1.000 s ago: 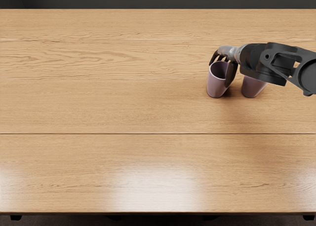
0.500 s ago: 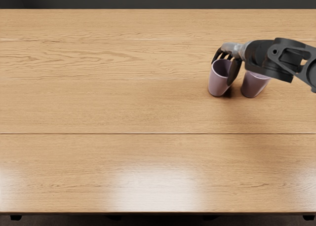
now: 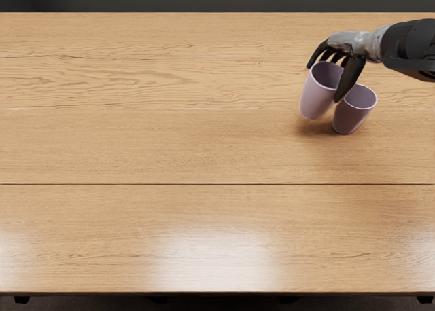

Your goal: Pick up cup and place in cup with right hand

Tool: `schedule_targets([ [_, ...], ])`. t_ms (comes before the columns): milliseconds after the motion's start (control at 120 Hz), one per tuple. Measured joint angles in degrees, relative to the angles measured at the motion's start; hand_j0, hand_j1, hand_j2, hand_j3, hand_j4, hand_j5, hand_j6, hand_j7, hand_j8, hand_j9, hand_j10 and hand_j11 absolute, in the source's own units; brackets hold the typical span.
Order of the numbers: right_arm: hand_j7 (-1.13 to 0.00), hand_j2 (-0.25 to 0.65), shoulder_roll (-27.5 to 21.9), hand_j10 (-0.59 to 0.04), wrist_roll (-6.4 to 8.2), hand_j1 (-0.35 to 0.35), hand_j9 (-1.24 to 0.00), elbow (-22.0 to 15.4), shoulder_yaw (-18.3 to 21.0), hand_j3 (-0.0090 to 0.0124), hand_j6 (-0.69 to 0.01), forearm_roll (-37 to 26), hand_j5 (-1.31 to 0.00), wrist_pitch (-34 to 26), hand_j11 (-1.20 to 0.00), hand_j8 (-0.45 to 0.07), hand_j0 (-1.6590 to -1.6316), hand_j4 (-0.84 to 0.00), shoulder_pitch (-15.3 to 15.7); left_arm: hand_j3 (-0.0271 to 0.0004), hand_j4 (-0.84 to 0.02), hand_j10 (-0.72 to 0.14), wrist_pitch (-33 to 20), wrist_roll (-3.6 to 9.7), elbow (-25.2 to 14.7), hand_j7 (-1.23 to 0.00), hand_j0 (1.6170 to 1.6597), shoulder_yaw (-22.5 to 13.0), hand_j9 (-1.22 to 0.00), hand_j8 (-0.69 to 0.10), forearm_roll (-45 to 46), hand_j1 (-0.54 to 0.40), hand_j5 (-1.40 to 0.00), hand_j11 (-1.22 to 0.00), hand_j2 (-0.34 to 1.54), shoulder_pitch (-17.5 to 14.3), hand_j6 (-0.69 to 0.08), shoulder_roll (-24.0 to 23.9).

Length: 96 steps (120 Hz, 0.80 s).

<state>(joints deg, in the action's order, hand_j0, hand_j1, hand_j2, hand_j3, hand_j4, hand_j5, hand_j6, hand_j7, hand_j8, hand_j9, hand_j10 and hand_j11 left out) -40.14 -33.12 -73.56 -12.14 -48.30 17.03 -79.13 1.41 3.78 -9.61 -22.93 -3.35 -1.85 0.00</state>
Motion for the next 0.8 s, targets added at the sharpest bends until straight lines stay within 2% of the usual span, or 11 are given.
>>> schedule_targets([
  [8,-0.53,0.019,-0.19,-0.399,0.0,0.078,-0.54,-0.08,-0.18,0.0015,-0.355,0.03,-0.54,0.19,-0.54,-0.358,-1.6578,-0.399,-0.01,0.0,0.0,0.0,0.0,0.0,0.0,0.0,1.6581,0.0,0.0,0.0,0.0,0.349,0.0,0.0,0.0,0.0,0.0,0.0],
  [42,-0.53,0.047,-1.01,-0.398,0.0,0.084,-0.54,-0.36,-0.9,0.0004,-0.361,0.08,-0.54,0.86,-0.54,-0.36,-1.6582,-0.398,-0.04,0.0,0.0,0.0,0.0,0.0,0.0,0.0,1.6581,0.0,0.0,0.0,0.0,0.349,0.0,0.0,0.0,0.0,0.0,0.0],
  [133,-0.53,0.116,-3.42,-0.396,0.0,0.098,-0.54,-1.36,-2.22,0.0015,-0.37,0.26,-0.55,2.11,-0.54,-0.366,-1.6582,-0.395,-0.09,0.0,0.0,0.0,0.0,0.0,0.01,0.0,1.6581,0.0,0.0,0.0,-0.01,0.349,0.0,0.0,0.0,0.0,0.0,0.0],
  [150,-0.53,0.125,-3.9,-0.396,0.0,0.097,-0.54,-1.55,-2.55,0.0008,-0.371,0.42,-0.54,2.39,-0.54,-0.367,-1.6582,-0.396,-0.09,0.0,0.0,0.0,0.0,0.0,0.01,0.0,1.6581,0.0,0.0,0.0,-0.01,0.349,0.0,0.0,0.0,0.0,0.0,0.0],
  [208,-0.53,0.102,-5.42,-0.394,0.02,0.097,-0.55,-2.02,-3.41,0.0015,-0.364,0.92,-0.55,3.47,-0.55,-0.357,-1.6581,-0.393,-0.1,0.0,0.0,0.0,0.0,0.0,0.01,0.0,1.6581,0.0,0.0,0.0,-0.01,0.349,0.0,0.0,0.0,0.0,0.0,0.0],
  [250,-0.53,0.106,-6.14,-0.395,0.02,0.101,-0.55,-2.23,-3.83,0.0005,-0.364,1.13,-0.55,3.94,-0.55,-0.351,-1.6581,-0.392,-0.11,0.0,0.0,0.0,0.0,0.0,-0.01,0.0,1.6581,0.0,0.0,0.0,-0.01,0.349,0.0,0.0,0.0,0.0,0.0,0.0],
  [317,-0.54,0.083,-6.79,-0.396,0.0,0.098,-0.55,-2.43,-4.72,0.0011,-0.359,1.41,-0.55,4.65,-0.55,-0.343,-1.6581,-0.395,-0.12,0.0,0.0,0.0,0.0,0.0,-0.01,0.0,1.6581,0.0,0.0,0.0,-0.01,0.349,0.0,0.0,0.0,0.0,0.0,0.0],
  [400,-0.54,0.05,-7.24,-0.397,0.0,0.094,-0.55,-2.5,-5.59,0.0004,-0.349,1.59,-0.55,5.27,-0.55,-0.329,-1.658,-0.399,-0.14,0.0,0.0,0.0,0.0,0.0,0.0,0.0,1.6581,0.0,0.0,0.0,-0.02,0.349,0.0,0.0,0.0,0.0,0.0,0.0],
  [508,-0.54,0.059,-8.27,-0.403,-0.01,0.098,-0.55,-2.44,-6.05,-0.0003,-0.348,1.73,-0.55,5.58,-0.55,-0.336,-1.6579,-0.403,-0.13,0.0,0.0,0.0,0.0,0.0,-0.01,0.0,1.6581,0.0,0.0,0.0,-0.01,0.349,0.0,0.0,0.0,0.0,0.0,0.0],
  [642,-0.54,0.059,-8.98,-0.404,-0.01,0.099,-0.55,-2.2,-6.23,0.0009,-0.345,1.76,-0.55,5.72,-0.55,-0.339,-1.6581,-0.406,-0.13,0.0,0.0,0.0,0.0,0.0,-0.01,0.0,1.6581,0.0,0.0,0.0,0.0,0.349,0.0,0.0,0.0,0.0,0.0,0.0],
  [800,-0.54,0.065,-9.75,-0.405,-0.01,0.102,-0.55,-1.59,-6.23,0.0,-0.345,1.8,-0.55,5.75,-0.55,-0.332,-1.6581,-0.407,-0.07,0.0,0.0,0.0,0.0,0.0,0.0,0.0,1.6581,0.0,0.0,0.0,0.0,0.349,0.0,0.0,0.0,0.0,0.0,0.0],
])
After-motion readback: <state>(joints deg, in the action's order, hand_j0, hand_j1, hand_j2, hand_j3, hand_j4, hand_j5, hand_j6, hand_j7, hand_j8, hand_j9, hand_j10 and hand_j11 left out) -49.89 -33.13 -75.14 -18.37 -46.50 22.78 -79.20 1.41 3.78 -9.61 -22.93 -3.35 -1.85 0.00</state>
